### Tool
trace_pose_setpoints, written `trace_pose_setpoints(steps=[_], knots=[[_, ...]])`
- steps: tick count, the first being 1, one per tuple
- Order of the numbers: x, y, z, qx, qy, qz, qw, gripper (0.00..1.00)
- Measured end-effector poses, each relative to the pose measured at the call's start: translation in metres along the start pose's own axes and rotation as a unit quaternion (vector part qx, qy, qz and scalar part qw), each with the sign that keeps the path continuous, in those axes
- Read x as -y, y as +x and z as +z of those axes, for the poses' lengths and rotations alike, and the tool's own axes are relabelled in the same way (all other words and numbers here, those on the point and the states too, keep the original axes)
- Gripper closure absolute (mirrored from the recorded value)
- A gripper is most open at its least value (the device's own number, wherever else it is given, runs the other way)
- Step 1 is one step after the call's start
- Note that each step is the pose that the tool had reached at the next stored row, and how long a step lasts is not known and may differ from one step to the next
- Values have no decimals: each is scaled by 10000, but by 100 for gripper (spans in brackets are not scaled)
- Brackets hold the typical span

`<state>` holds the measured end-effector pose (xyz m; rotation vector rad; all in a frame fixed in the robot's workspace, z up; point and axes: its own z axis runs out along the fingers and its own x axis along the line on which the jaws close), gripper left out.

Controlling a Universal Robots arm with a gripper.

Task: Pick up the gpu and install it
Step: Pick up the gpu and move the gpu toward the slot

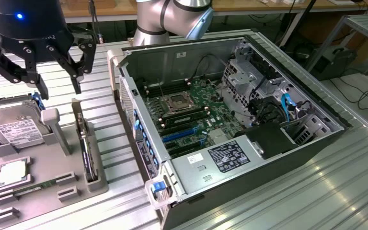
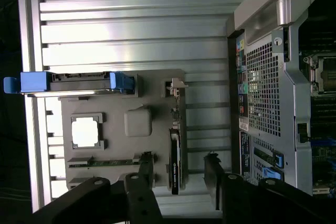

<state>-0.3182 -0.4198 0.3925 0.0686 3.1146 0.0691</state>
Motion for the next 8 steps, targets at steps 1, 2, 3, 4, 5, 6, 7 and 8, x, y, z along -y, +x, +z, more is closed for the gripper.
trace_pose_setpoints(steps=[1,2,3,4,5,6,7,8], knots=[[0,0,0,0,0,0,10000,46],[0,0,0,0,0,0,10000,40],[0,0,3,0,0,-1,10000,40],[-1,2,9,0,9,-6,10000,34],[0,7,15,1,21,-23,10000,34],[0,11,19,-1,32,-48,10000,34],[0,13,24,-1,44,-61,10000,34],[1,14,28,0,63,-66,10000,34]])
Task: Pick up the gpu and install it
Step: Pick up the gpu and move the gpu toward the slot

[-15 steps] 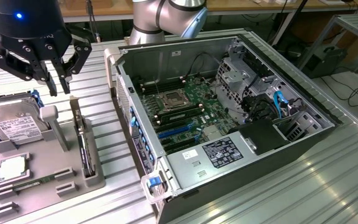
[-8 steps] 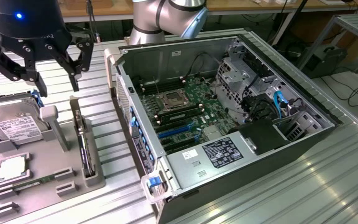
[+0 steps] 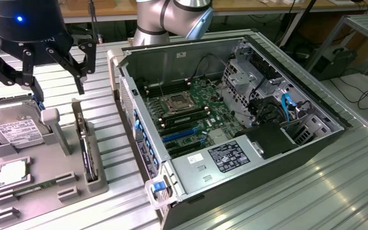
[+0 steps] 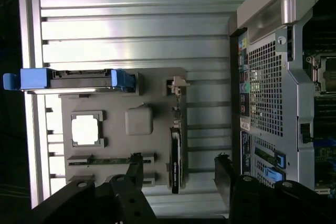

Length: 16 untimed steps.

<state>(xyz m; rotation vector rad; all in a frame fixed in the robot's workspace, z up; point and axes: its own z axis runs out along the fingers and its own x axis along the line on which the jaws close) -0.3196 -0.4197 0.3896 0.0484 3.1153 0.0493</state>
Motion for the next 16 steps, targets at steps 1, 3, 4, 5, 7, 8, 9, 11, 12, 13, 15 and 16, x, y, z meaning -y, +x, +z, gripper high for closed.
trace_pose_setpoints(steps=[1,3,4,5,7,8,9,11,12,13,15,16], knots=[[0,1,7,1,77,-33,10000,34],[1,2,18,4,151,-41,9999,34],[2,2,38,5,173,-42,9998,34],[2,3,66,5,174,-42,9998,34],[3,4,101,6,174,-42,9998,34],[4,5,125,5,174,-42,9998,34],[5,5,143,5,174,-42,9998,34],[6,6,180,5,174,-42,9998,34],[6,7,203,6,173,-42,9998,34],[7,7,219,6,173,-42,9998,34],[8,8,256,6,173,-41,9998,34],[9,8,273,6,173,-41,9998,34]])
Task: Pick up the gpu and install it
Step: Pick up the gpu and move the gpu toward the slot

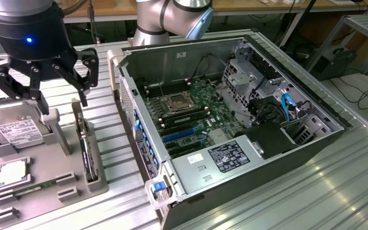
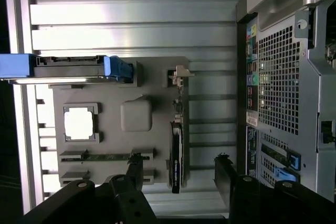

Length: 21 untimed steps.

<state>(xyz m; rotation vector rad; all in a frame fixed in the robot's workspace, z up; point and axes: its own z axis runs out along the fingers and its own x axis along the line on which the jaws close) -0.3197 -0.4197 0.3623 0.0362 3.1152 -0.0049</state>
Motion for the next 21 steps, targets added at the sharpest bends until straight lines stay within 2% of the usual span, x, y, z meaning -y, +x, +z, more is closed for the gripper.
trace_pose_setpoints(steps=[15,21], knots=[[0,5,174,0,0,-1,10000,34],[0,5,192,0,-2,-2,10000,34]])
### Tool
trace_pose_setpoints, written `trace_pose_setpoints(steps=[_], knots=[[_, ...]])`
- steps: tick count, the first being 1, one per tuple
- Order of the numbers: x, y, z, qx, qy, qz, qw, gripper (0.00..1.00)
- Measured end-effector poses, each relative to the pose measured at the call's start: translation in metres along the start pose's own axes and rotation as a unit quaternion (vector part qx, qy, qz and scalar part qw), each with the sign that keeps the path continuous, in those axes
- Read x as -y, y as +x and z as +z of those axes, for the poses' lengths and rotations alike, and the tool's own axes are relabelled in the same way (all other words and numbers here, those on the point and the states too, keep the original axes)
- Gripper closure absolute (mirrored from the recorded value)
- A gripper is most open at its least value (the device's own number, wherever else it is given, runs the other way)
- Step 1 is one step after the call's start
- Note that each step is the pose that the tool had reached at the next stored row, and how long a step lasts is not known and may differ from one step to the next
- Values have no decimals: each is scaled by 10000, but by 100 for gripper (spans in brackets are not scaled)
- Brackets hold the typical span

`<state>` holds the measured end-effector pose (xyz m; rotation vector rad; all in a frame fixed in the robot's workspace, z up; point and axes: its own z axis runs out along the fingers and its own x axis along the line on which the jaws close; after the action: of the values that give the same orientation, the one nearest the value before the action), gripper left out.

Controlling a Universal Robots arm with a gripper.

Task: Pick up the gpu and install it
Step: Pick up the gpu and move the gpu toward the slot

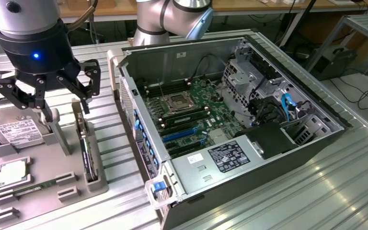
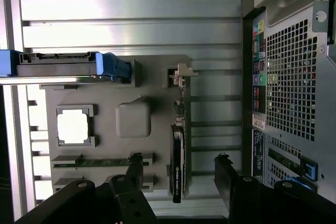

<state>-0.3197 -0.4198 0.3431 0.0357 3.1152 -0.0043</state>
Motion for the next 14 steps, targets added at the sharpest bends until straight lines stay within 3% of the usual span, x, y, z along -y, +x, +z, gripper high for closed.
trace_pose_setpoints(steps=[14], knots=[[1,2,87,-11,0,0,10000,34]])
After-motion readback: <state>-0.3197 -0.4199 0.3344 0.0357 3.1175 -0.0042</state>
